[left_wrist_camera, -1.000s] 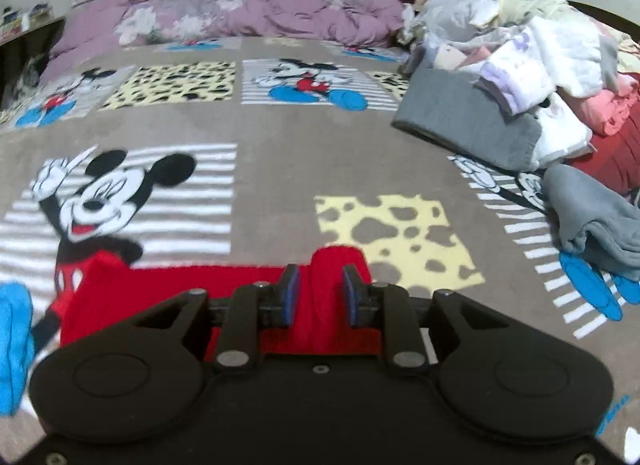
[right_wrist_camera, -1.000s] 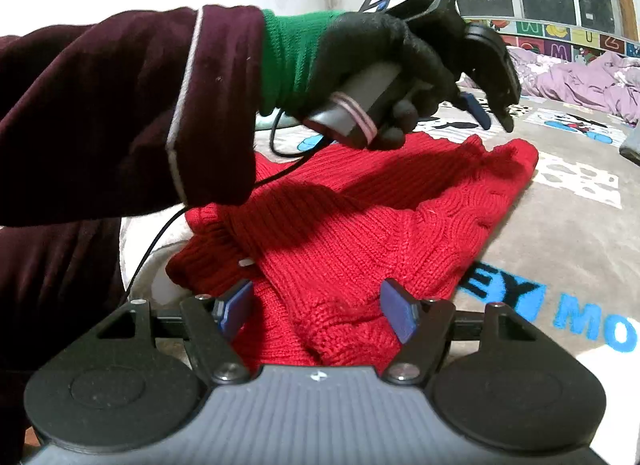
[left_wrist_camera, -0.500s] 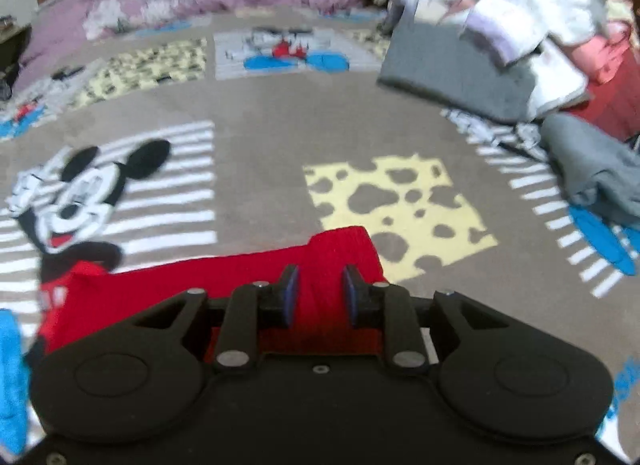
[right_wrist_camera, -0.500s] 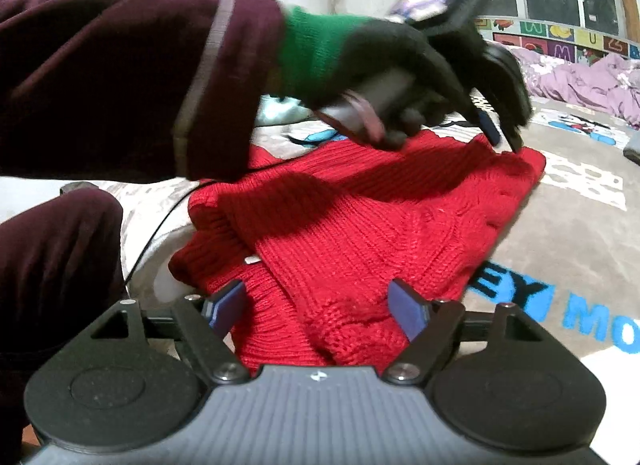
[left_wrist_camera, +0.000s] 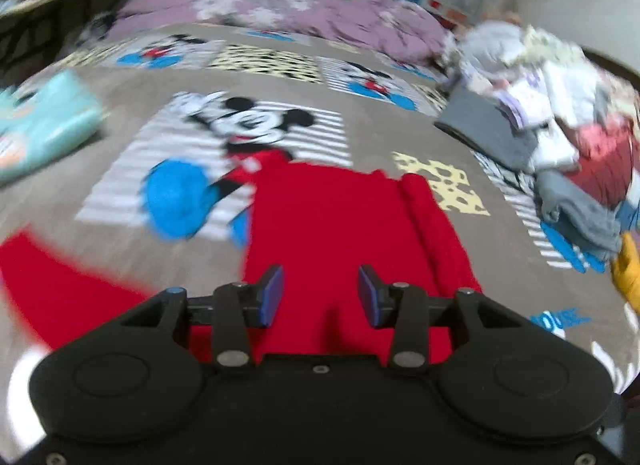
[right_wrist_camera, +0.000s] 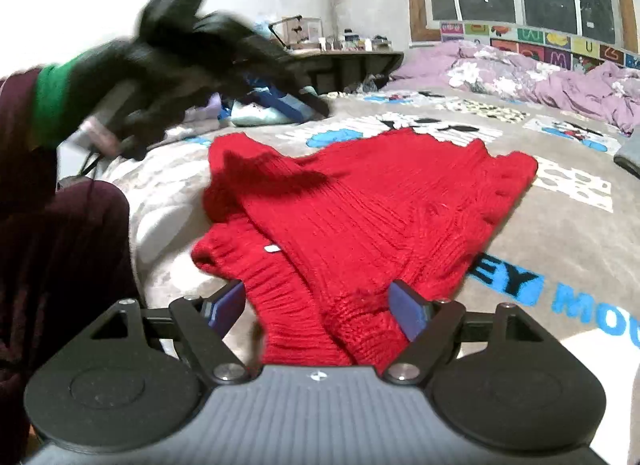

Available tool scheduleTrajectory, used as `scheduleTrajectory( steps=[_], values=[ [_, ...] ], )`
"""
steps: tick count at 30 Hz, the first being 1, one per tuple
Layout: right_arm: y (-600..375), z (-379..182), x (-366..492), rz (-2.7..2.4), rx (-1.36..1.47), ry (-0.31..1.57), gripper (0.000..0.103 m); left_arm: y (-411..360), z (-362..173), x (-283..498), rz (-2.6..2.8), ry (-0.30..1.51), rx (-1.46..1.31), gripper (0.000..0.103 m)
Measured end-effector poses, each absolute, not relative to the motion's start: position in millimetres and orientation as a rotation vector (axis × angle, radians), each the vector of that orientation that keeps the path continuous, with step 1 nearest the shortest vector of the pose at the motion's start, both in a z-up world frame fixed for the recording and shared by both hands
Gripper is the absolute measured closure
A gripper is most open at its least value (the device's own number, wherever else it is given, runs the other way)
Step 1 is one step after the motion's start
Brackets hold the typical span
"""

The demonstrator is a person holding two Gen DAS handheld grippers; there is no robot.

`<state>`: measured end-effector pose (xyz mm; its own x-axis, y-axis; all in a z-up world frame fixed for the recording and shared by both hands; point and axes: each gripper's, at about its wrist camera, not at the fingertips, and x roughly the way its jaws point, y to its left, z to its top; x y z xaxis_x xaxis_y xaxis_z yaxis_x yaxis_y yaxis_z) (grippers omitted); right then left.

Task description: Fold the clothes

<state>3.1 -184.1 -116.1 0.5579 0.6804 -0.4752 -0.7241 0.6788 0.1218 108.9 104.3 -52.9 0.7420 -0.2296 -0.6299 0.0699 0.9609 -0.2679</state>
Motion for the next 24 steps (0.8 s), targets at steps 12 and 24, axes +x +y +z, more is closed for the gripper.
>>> scheduleTrajectory(
  steps=[12, 24],
  values=[
    [-182.8, -117.3, -22.5, 0.871, -0.1, 0.549, 0.023, 135.7, -71.3, 45.6, -0.124, 0.771, -0.498, 0.061],
    [-210.0, -94.1, -28.0, 0.827, -0.021, 0.434, 0.028, 142.9, -87.5, 43.7, -0.052, 0.778, -0.592, 0.061]
  ],
)
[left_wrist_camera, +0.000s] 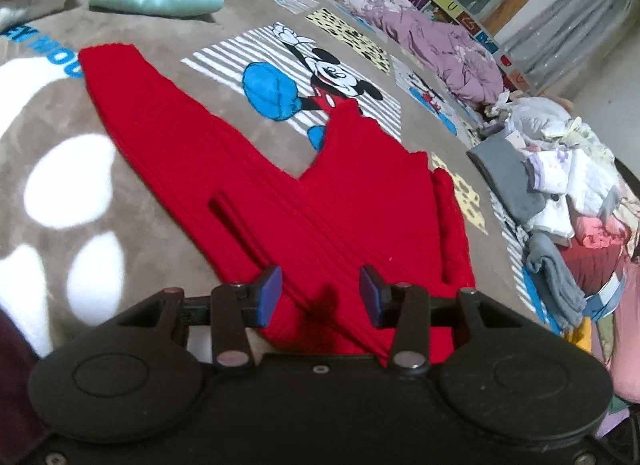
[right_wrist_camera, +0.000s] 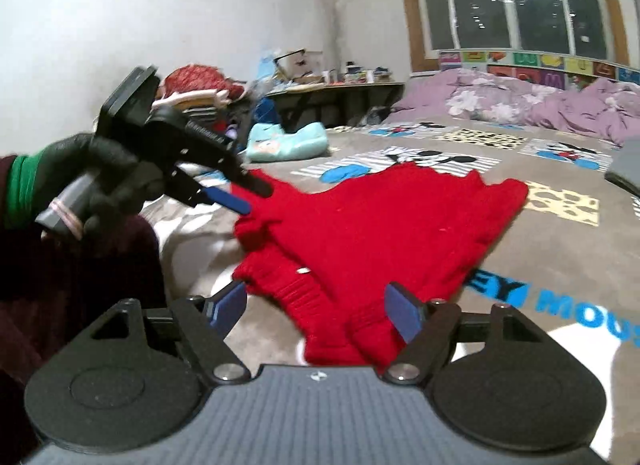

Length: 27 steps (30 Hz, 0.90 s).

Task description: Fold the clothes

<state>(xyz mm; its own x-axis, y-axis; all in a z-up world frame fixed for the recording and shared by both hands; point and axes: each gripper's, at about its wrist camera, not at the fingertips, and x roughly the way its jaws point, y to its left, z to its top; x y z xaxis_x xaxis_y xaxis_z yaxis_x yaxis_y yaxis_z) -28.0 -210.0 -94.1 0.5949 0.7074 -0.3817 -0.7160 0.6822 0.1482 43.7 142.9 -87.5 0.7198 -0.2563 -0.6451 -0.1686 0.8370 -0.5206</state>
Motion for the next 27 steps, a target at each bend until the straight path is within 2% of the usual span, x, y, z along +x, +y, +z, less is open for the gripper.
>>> scheduleTrajectory(
  steps=[5, 8, 10, 15, 27],
  values=[
    [-208.5, -94.7, -22.3, 0.82, -0.036, 0.427, 0.028, 141.6, -96.6, 48.7, -0.015, 0.789, -0.586, 0.061],
    [-200.8, -99.9, -18.6, 0.831, -0.065, 0.445, 0.027, 141.8, -100.6, 50.6, 0.003, 0.769, -0.603, 0.065],
    [-196.2, -103.2, -17.2, 0.843, -0.079, 0.457, 0.027, 137.5, -101.9, 52.2, 0.015, 0.762, -0.57, 0.07],
    [-189.5, -108.6, -13.0, 0.855, -0.097, 0.485, 0.027, 132.6, -96.0, 51.2, 0.022, 0.714, -0.529, 0.095],
    [-196.3, -106.9, -5.2, 0.835, -0.082, 0.473, 0.027, 75.9, -32.8, 65.1, -0.148, 0.529, -0.314, 0.097]
  ],
)
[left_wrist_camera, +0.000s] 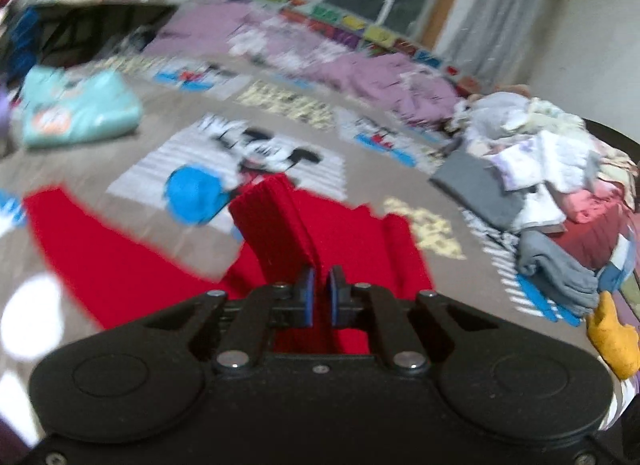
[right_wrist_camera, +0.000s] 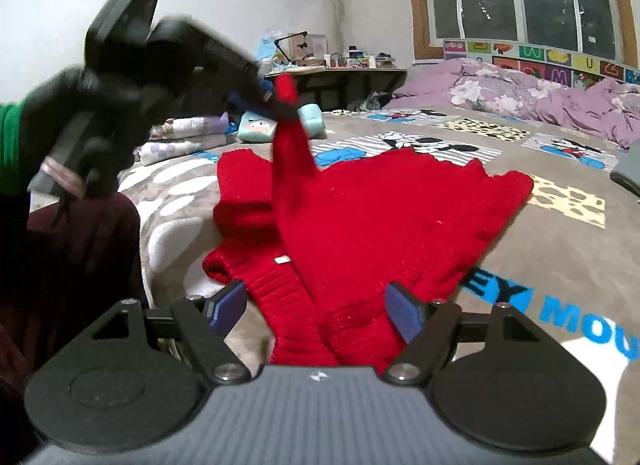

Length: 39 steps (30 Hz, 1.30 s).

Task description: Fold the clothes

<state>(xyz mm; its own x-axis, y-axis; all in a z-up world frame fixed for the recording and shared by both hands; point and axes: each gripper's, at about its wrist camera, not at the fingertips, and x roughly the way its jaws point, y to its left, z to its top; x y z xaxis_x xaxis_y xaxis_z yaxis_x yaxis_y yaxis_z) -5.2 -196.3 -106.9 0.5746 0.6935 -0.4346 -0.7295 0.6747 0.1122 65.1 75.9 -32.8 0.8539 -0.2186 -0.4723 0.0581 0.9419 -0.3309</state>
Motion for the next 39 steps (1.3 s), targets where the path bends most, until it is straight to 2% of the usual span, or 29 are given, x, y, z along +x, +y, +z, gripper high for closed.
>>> scheduleTrajectory(
  steps=[5, 14, 26, 39],
  values=[
    [-198.0, -108.5, -4.1, 0.838, -0.079, 0.483, 0.027, 47.7, -15.7, 87.0, -0.222, 0.484, -0.293, 0.098],
    [-201.1, -111.6, -2.2, 0.847, -0.064, 0.498, 0.027, 7.1, -18.7, 134.3, -0.302, 0.519, -0.332, 0.098],
    [-205.4, -115.3, 4.8, 0.857, -0.045, 0.504, 0.027, -24.9, -52.2, 196.2, -0.29, 0.612, -0.356, 0.098],
    [-207.4, -117.1, 8.4, 0.888, -0.029, 0.52, 0.027, -57.0, -87.4, 229.9, -0.279, 0.707, -0.214, 0.098]
  ],
)
